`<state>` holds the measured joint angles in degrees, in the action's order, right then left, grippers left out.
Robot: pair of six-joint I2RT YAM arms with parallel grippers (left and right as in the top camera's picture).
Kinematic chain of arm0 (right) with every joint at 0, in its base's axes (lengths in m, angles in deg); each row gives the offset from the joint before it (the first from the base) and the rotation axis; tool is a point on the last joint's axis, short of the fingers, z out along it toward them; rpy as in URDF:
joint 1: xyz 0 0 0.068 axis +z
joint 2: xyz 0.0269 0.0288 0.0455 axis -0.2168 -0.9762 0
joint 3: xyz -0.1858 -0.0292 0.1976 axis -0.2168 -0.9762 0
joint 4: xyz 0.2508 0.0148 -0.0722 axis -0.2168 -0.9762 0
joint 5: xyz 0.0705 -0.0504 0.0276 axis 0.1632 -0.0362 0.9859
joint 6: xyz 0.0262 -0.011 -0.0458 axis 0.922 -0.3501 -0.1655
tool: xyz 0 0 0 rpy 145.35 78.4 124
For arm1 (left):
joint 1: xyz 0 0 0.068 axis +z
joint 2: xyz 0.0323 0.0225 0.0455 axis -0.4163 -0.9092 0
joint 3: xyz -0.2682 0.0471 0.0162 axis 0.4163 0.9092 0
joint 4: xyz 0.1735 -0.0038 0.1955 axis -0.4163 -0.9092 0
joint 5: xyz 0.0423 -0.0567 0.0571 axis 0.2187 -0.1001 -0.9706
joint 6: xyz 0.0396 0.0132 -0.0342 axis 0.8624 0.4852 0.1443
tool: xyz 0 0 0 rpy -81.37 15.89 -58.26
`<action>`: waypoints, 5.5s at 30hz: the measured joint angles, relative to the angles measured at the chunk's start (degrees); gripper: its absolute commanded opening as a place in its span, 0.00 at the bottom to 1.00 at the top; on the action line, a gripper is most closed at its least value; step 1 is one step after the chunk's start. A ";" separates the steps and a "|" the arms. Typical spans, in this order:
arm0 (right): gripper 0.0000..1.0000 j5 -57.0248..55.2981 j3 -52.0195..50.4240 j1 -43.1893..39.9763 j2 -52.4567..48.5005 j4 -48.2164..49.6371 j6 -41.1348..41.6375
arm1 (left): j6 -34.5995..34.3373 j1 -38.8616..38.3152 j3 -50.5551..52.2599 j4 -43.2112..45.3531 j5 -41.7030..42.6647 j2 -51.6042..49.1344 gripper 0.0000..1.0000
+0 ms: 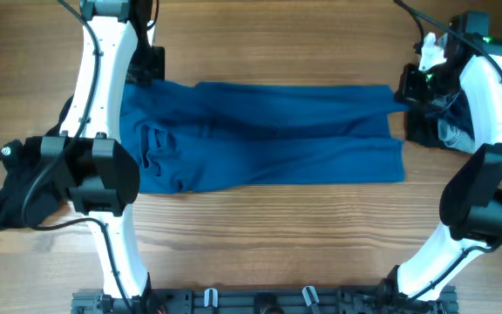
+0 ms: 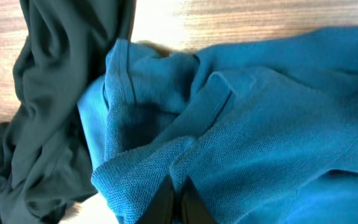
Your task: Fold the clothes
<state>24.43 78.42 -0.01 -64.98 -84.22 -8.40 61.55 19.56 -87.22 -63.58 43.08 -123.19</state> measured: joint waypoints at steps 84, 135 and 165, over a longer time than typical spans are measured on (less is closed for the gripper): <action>0.75 -2.32 -4.74 -2.95 0.13 1.07 -12.02 | -1.75 7.19 39.32 20.76 10.43 28.94 1.00; 0.05 10.45 -30.77 -0.68 2.64 26.45 -10.08 | -1.77 7.19 39.32 23.98 12.57 29.27 1.00; 0.04 7.13 -4.07 11.37 1.97 -3.61 -4.50 | -1.77 7.19 39.32 24.02 12.59 29.27 1.00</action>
<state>31.55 74.35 11.35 -63.01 -87.83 -12.90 59.78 26.75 -47.90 -39.56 55.67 -93.92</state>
